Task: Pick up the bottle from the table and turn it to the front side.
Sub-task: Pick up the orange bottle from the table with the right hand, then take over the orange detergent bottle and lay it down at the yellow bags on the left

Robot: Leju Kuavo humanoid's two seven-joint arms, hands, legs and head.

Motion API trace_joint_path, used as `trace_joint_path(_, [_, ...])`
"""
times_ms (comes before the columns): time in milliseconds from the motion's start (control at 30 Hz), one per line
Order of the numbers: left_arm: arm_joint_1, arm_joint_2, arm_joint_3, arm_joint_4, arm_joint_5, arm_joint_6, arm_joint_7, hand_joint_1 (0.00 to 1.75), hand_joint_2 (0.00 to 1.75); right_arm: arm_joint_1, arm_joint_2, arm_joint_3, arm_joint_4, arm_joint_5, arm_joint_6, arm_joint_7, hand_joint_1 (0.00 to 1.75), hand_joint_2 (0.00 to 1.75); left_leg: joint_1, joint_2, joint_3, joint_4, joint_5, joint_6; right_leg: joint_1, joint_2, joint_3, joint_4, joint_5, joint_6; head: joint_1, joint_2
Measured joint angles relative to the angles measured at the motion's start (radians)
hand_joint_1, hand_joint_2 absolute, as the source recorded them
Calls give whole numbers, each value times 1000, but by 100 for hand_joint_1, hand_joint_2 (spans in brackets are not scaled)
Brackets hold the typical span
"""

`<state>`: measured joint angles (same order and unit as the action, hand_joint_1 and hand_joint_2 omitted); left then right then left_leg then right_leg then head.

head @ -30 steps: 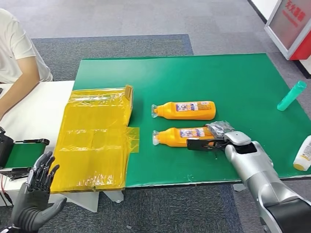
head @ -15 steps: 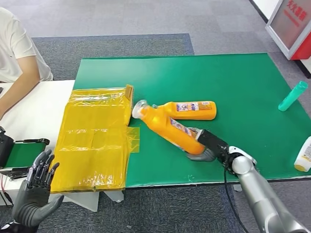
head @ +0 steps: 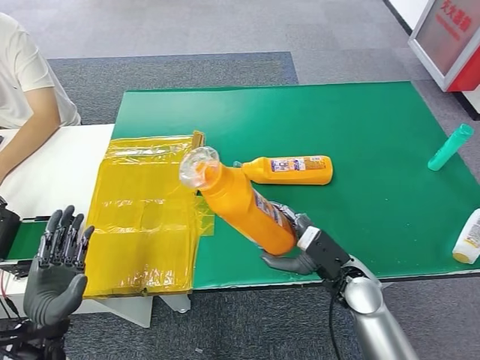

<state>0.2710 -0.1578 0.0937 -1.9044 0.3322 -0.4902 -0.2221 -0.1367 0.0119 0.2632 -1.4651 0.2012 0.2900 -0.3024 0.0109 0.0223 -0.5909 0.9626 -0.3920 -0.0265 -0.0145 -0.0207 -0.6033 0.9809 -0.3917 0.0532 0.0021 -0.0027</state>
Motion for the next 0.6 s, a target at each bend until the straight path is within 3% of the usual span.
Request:
trace_joint_path(233, [-168, -16, -151, 69, 2, 70, 71, 0, 175, 16, 103, 36, -58, 158, -118, -27, 175, 175, 0, 0, -1, 0, 2, 0, 0, 0, -1, 0, 3, 0, 0, 0])
trace_joint_path(367, [-241, -14, -243, 95, 11, 64, 82, 0, 175, -5, 128, 56, -71, 219, -165, -63, 175, 175, 0, 0, -3, 0, 3, 0, 0, 0, -2, 0, 4, 1, 0, 0])
trace_joint_path(600, [-348, 6, -396, 124, 57, 79, 152, 0, 175, -62, 154, 88, -100, 290, -208, -31, 175, 175, 0, 0, -4, 0, 5, 0, 0, 0, -4, 0, 5, 0, 0, 0])
